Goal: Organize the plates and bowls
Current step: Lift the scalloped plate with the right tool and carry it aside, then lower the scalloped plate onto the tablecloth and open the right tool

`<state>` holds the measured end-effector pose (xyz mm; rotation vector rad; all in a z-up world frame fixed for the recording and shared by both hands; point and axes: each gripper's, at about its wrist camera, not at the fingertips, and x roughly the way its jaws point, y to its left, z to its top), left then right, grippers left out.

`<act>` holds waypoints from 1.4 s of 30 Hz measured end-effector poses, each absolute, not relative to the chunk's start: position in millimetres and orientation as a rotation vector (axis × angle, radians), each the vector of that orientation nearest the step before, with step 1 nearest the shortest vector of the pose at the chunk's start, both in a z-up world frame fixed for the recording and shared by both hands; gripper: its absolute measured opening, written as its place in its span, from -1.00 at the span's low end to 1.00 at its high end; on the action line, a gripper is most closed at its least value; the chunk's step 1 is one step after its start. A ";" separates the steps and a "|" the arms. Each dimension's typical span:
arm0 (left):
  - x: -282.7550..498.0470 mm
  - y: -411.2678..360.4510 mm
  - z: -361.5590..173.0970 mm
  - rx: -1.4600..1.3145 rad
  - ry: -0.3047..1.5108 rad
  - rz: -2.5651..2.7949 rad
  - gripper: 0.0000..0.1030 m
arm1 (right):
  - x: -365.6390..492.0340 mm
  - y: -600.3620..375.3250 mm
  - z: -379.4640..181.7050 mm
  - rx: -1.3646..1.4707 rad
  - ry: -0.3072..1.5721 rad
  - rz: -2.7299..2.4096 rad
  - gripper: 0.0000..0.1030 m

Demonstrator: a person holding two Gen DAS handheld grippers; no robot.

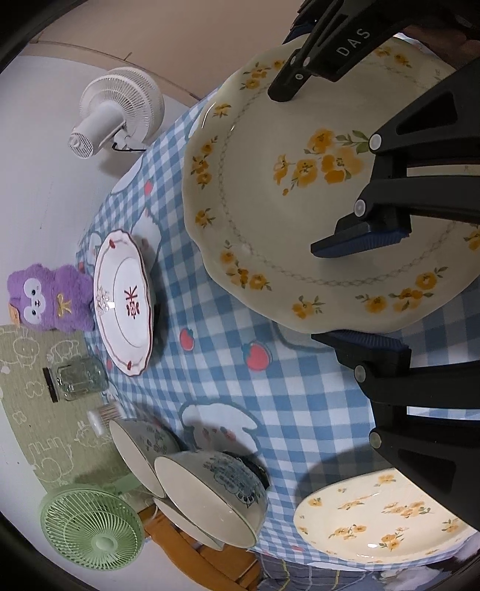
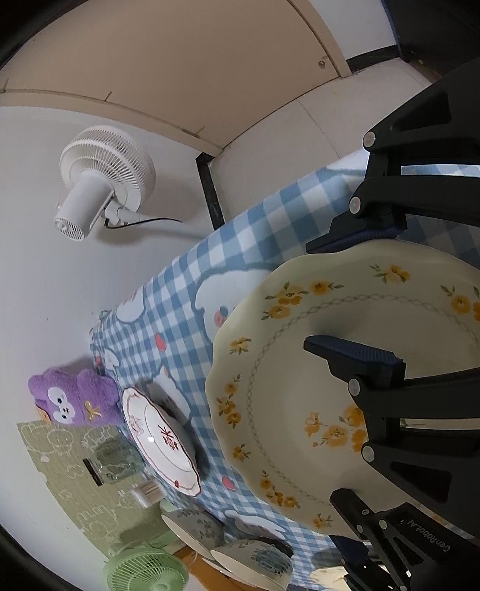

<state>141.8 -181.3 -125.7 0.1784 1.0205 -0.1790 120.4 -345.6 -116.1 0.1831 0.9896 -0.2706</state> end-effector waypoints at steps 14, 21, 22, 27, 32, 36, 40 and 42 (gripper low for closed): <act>146.3 -181.8 -126.9 0.178 1.015 -0.163 -0.26 | 121.1 -349.4 -117.9 0.196 0.985 -0.262 -0.07; 150.1 -179.6 -127.2 0.164 1.029 -0.183 0.13 | 125.1 -348.3 -116.5 0.191 0.967 -0.275 -0.02; 150.6 -178.8 -126.8 0.154 1.033 -0.188 0.29 | 125.2 -345.4 -113.5 0.162 0.955 -0.280 0.10; 146.4 -174.8 -114.0 0.143 0.978 -0.173 0.59 | 121.4 -334.8 -95.9 0.094 0.880 -0.275 0.63; 142.5 -169.5 -104.6 0.141 0.961 -0.160 0.67 | 122.0 -322.3 -82.9 0.066 0.875 -0.251 0.64; 138.4 -160.7 -90.2 0.136 0.931 -0.155 0.72 | 118.8 -312.1 -69.2 0.028 0.860 -0.267 0.64; 131.2 -154.2 -74.8 0.140 0.891 -0.154 0.73 | 113.1 -304.5 -54.2 0.043 0.832 -0.261 0.64; 127.5 -149.6 -67.6 0.136 0.874 -0.155 0.74 | 110.2 -300.3 -46.3 0.043 0.814 -0.254 0.64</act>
